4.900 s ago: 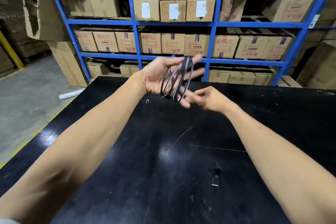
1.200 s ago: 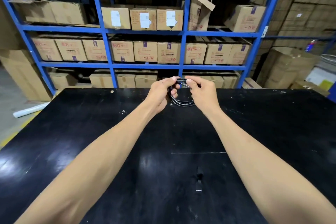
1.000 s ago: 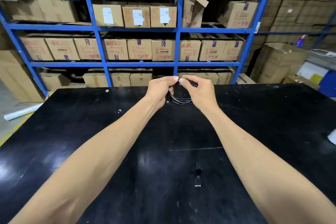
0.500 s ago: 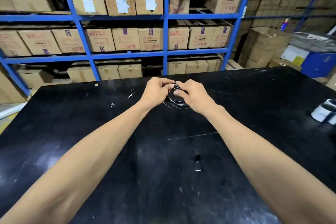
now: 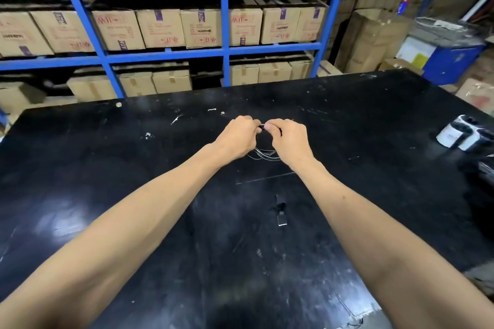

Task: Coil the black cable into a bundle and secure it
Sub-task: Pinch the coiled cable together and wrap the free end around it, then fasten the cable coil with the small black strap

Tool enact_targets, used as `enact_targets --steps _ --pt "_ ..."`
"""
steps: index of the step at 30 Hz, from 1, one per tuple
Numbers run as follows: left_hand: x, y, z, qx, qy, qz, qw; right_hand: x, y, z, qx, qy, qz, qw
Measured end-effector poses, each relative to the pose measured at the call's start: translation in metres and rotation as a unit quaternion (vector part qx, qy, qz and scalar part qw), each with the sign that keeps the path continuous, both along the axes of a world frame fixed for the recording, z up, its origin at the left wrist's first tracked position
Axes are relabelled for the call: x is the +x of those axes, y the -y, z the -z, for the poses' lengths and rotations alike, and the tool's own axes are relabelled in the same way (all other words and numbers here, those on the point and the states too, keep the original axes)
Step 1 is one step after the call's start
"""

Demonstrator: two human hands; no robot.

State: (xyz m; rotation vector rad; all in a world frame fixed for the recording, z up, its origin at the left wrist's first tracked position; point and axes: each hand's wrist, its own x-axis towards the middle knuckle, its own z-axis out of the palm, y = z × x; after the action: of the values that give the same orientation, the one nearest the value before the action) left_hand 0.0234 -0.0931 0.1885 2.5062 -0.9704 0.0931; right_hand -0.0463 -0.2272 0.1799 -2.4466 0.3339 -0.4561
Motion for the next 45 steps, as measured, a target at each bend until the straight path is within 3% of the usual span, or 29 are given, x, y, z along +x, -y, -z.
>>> enact_targets --steps 7,13,19,24,28,36,45 --pt "0.004 0.027 0.024 -0.052 -0.075 -0.028 0.995 -0.006 0.029 0.017 0.101 0.000 -0.003 0.995" --pt "0.009 0.054 0.066 -0.012 -0.111 -0.046 0.993 -0.003 0.055 0.047 0.129 -0.105 -0.008 0.986" --pt "0.017 0.057 0.108 0.033 -0.131 -0.093 0.986 -0.009 0.075 0.095 0.189 -0.124 0.110 0.968" --pt "0.021 0.044 0.146 0.093 -0.152 -0.127 0.976 -0.024 0.085 0.160 0.111 -0.381 0.064 0.915" --pt "0.023 0.041 0.155 0.091 -0.151 -0.142 0.974 -0.028 0.068 0.182 0.067 -0.442 0.053 0.893" --pt "0.034 0.056 0.170 0.106 -0.146 -0.135 0.974 -0.010 0.068 0.210 0.104 -0.406 0.071 0.905" --pt "0.036 0.057 0.161 0.088 -0.112 -0.178 0.974 0.005 0.095 0.166 0.376 -0.283 0.105 0.876"
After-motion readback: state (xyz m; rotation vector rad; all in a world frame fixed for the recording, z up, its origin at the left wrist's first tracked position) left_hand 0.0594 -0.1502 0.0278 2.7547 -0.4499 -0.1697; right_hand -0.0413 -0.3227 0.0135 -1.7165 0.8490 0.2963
